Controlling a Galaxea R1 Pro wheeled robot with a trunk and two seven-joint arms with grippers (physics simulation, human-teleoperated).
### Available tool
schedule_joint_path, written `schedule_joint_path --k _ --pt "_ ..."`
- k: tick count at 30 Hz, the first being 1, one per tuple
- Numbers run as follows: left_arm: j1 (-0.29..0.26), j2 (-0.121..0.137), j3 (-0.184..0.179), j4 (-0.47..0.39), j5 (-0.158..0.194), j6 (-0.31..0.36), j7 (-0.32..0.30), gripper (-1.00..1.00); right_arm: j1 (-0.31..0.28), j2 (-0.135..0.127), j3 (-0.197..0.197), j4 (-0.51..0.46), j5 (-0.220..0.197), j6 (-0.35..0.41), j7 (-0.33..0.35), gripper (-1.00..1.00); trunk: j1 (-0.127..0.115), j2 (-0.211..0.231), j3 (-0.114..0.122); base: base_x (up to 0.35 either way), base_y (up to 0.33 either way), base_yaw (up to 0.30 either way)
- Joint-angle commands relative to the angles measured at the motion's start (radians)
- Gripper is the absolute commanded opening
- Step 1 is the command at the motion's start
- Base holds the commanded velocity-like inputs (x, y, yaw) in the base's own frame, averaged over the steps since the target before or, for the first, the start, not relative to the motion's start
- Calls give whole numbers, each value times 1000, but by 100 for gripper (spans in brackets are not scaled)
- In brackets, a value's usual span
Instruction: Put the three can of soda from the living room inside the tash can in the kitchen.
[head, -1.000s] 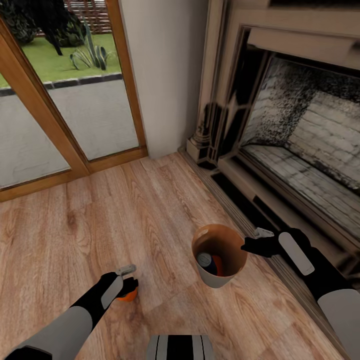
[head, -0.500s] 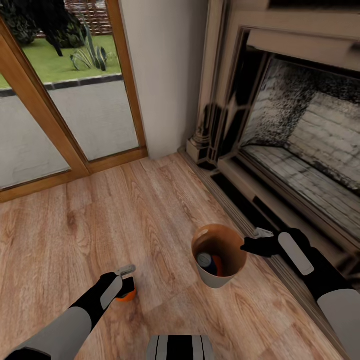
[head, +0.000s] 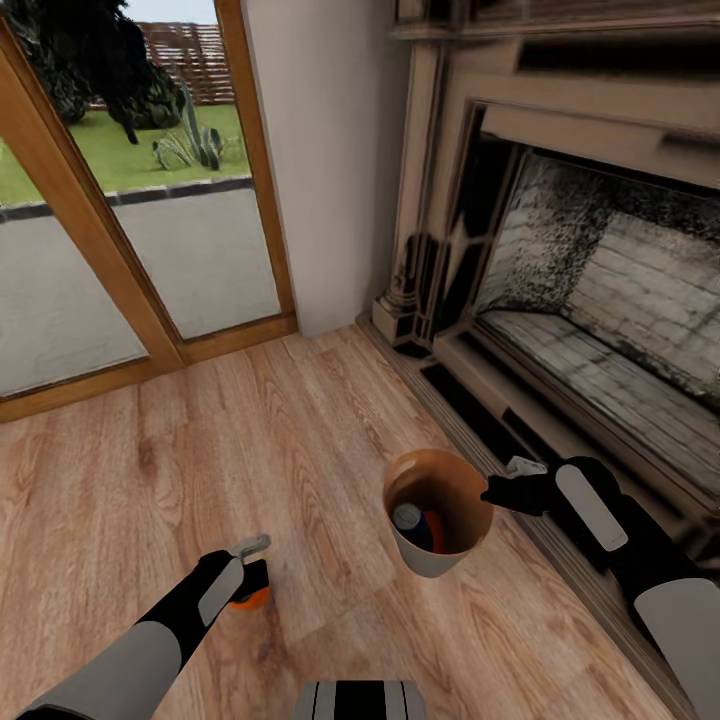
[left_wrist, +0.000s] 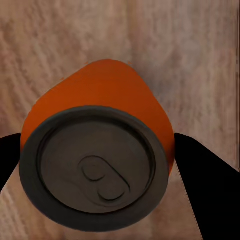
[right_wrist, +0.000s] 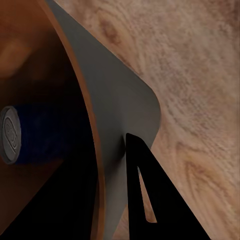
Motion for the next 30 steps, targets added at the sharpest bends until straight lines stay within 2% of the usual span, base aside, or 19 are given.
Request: schedule_joint_path --k 1,4,6,10,12,13,15,16,17,19,21,22,24,26,28,30 --pt "1 0 0 0 1 0 0 -100 0 1 0 0 -34 0 3 -100 0 0 4 0 0 0" --pt "5 0 0 -7 1 0 -1 -100 0 2 0 0 -33 0 3 -100 -2 1 16 0 0 0" --pt "21 1 1 -43 0 1 0 -100 0 3 1 0 -30 0 3 -100 -3 1 23 0 0 0" --pt "77 4 8 -167 0 13 4 -100 -1 9 1 2 -25 0 1 -100 -4 2 39 0 0 0" --pt "113 6 35 -259 1 23 7 -100 -1 11 2 6 -24 0 1 -100 -5 3 47 0 0 0" --pt "146 7 62 -363 0 60 8 -100 -1 11 3 9 -24 0 0 -100 -6 3 50 0 0 0" --pt "176 2 121 -536 3 154 8 -100 -1 13 4 12 -23 0 -2 -100 -7 4 58 0 0 0" --pt "185 -12 168 -679 5 234 10 -100 -1 15 5 15 -22 0 -3 -100 -7 4 62 0 0 0" --pt "190 -41 196 -833 3 311 14 -100 -1 16 6 18 -22 0 -4 -100 -8 4 66 0 0 0" --pt "196 -87 213 -1012 11 391 23 -100 -1 17 6 19 -21 0 -5 -100 -9 4 74 0 0 0" --pt "198 -119 211 -1075 44 419 27 -100 -1 18 8 19 -21 0 -6 -100 -9 5 81 0 0 0" --pt "198 -124 209 -1087 54 423 28 -100 -1 18 8 20 -21 0 -6 -100 -10 5 85 0 0 0" --pt "199 -136 175 -1116 80 432 29 -100 -1 18 10 20 -20 0 -6 -100 -11 6 93 0 0 0" --pt "199 -141 140 -1128 91 435 29 -100 -1 19 10 20 -20 0 -6 -100 -12 6 101 0 0 0" --pt "199 -144 122 -1133 97 436 28 -100 -1 19 11 21 -20 0 -6 -100 -13 7 108 0 0 0" --pt "195 -154 87 -1136 123 437 26 -100 -1 27 12 30 -20 0 -7 -100 -13 7 116 0 0 0"
